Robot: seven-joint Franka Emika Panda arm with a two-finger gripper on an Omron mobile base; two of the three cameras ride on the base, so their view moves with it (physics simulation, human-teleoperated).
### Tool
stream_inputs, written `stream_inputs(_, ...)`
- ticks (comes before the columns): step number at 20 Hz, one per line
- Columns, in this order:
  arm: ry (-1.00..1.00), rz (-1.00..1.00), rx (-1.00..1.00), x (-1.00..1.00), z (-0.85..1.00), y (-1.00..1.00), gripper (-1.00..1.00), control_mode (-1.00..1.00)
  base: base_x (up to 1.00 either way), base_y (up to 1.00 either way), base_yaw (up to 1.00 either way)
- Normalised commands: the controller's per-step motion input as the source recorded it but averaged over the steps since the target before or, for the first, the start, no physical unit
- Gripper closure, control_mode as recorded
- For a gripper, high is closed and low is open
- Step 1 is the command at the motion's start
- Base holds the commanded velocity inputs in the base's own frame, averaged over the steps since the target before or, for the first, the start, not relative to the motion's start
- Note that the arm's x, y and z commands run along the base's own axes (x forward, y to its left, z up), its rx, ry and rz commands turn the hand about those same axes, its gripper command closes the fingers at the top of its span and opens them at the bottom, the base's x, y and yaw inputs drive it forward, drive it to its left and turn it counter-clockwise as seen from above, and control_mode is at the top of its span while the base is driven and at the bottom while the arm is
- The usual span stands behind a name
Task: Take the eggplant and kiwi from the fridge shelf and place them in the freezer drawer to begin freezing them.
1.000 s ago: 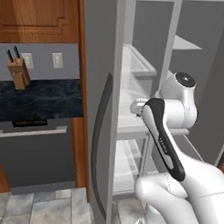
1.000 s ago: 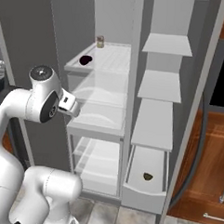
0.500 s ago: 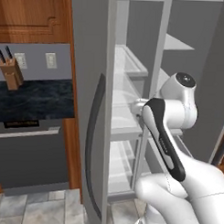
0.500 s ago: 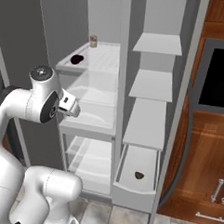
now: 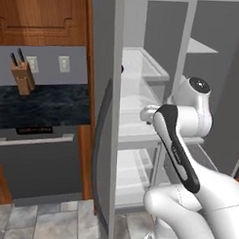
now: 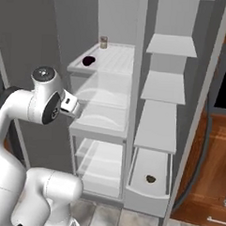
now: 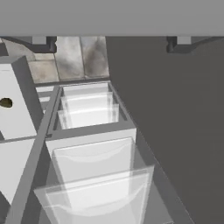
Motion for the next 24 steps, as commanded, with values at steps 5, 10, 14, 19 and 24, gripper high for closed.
stream_inputs(5,0.0,0.0,0.0,0.0,0.0,0.0,-1.0,1.0,0.21,0.74,0.0)
stream_inputs(10,0.0,0.0,0.0,0.0,0.0,0.0,-1.0,1.0,-0.01,0.18,0.0)
stream_inputs(14,0.0,0.0,0.0,0.0,0.0,0.0,-1.0,1.0,-0.93,-0.13,0.05)
stream_inputs(19,0.0,0.0,0.0,0.0,0.0,0.0,-1.0,1.0,-0.55,-0.03,0.01)
stream_inputs(24,0.0,0.0,0.0,0.0,0.0,0.0,-1.0,1.0,0.04,-0.42,0.0)
